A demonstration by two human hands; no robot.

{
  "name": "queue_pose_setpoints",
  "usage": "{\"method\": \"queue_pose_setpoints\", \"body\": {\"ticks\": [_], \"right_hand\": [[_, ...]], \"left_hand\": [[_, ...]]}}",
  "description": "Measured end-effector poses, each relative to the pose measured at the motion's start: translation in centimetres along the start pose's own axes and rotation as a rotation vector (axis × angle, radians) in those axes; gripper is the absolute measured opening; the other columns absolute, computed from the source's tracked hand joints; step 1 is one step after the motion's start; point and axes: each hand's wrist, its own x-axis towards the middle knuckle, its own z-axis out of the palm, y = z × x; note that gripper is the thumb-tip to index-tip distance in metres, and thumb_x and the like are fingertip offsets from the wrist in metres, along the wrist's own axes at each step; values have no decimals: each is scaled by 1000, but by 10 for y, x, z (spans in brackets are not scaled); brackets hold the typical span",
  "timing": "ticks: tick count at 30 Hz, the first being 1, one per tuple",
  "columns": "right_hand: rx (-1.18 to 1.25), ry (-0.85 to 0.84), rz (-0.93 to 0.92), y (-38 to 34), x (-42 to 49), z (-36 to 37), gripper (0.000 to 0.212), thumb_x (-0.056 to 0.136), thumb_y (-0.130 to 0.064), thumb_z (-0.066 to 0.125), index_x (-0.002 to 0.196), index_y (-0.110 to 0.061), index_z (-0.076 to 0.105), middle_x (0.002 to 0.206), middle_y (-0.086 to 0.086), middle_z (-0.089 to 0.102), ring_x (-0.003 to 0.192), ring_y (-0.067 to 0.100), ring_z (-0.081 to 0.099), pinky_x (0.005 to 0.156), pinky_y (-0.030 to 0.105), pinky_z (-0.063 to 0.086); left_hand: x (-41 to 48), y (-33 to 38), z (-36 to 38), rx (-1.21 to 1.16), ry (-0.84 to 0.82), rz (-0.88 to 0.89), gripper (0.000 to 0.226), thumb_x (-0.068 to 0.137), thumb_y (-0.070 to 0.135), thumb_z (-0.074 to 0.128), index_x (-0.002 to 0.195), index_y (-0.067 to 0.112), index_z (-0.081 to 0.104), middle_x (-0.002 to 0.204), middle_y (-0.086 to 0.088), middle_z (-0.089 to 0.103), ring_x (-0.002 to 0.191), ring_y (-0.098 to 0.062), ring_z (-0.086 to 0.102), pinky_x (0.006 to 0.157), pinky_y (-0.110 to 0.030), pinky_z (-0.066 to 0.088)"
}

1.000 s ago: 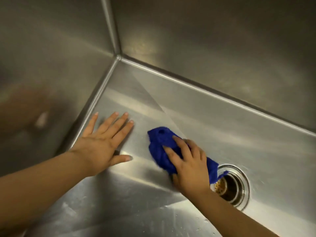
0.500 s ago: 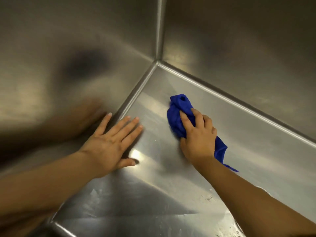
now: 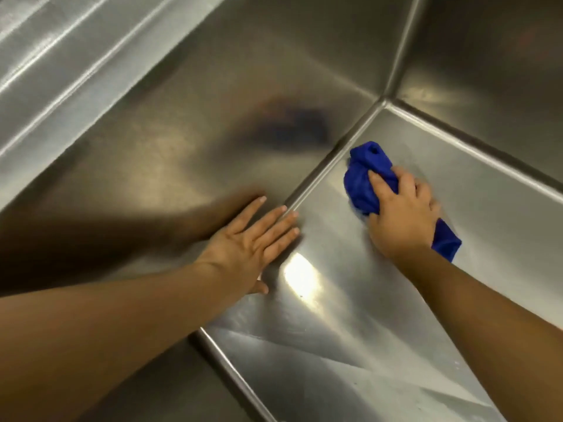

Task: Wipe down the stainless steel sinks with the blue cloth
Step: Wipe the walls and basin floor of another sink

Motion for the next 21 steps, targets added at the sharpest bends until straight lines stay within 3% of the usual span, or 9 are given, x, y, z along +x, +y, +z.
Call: {"method": "queue_pose_setpoints", "body": {"ticks": [3,7,11,13,15,17,19,21], "right_hand": [[-19,-15,-24,-20,-6,4,69,87,-26,59,148,-31,27,153,6,20,132,35,24,101,49,29],[4,-95,-366,-32,-70,19,69,57,-17,79,122,-28,60,138,9,50,116,36,44,82,50,45],[2,-122,-441,-31,-67,21,69,51,-16,82,115,-29,63,133,7,54,110,32,44,74,48,46],[4,-35,-346,-34,-43,15,69,65,-16,74,129,-30,53,142,6,42,119,32,37,84,49,40],[4,-26,-204,-38,-18,11,70,84,-20,61,145,-33,30,152,3,22,130,31,26,97,46,31],[-6,-58,-137,-43,-20,9,72,89,-22,57,149,-32,20,153,3,16,132,31,24,100,45,29],[-2,-45,-240,-47,-46,13,73,83,-19,62,147,-31,30,151,5,26,129,33,30,97,47,32],[15,-57,-441,-46,-86,24,72,65,-14,75,132,-28,52,140,7,45,118,34,43,85,47,41]], "left_hand": [[-1,0,1,59,-37,-9,91,96,62,20,138,6,-39,144,-15,-45,121,-31,-46,92,-55,-34],[-5,-4,-7,172,-85,-38,96,95,64,23,139,3,-36,147,-17,-41,133,-33,-38,86,-56,-34],[-13,-15,-14,270,-90,-39,98,95,64,24,137,0,-36,143,-19,-43,139,-36,-31,83,-56,-35],[-17,-16,-15,310,-101,-36,96,96,62,23,137,-1,-36,145,-20,-42,138,-36,-32,88,-56,-33],[-19,-14,-15,343,-111,-27,95,96,62,21,137,-1,-37,146,-20,-41,138,-35,-32,92,-56,-30],[-25,-13,-14,353,-129,-38,94,96,63,19,138,0,-37,147,-19,-40,139,-34,-32,95,-56,-29],[-35,-14,-14,350,-133,-71,94,95,64,19,139,2,-36,148,-17,-40,139,-33,-32,94,-56,-29],[-49,-15,-14,379,-144,-87,93,95,64,19,141,3,-35,149,-17,-39,140,-33,-31,93,-56,-30]]}}
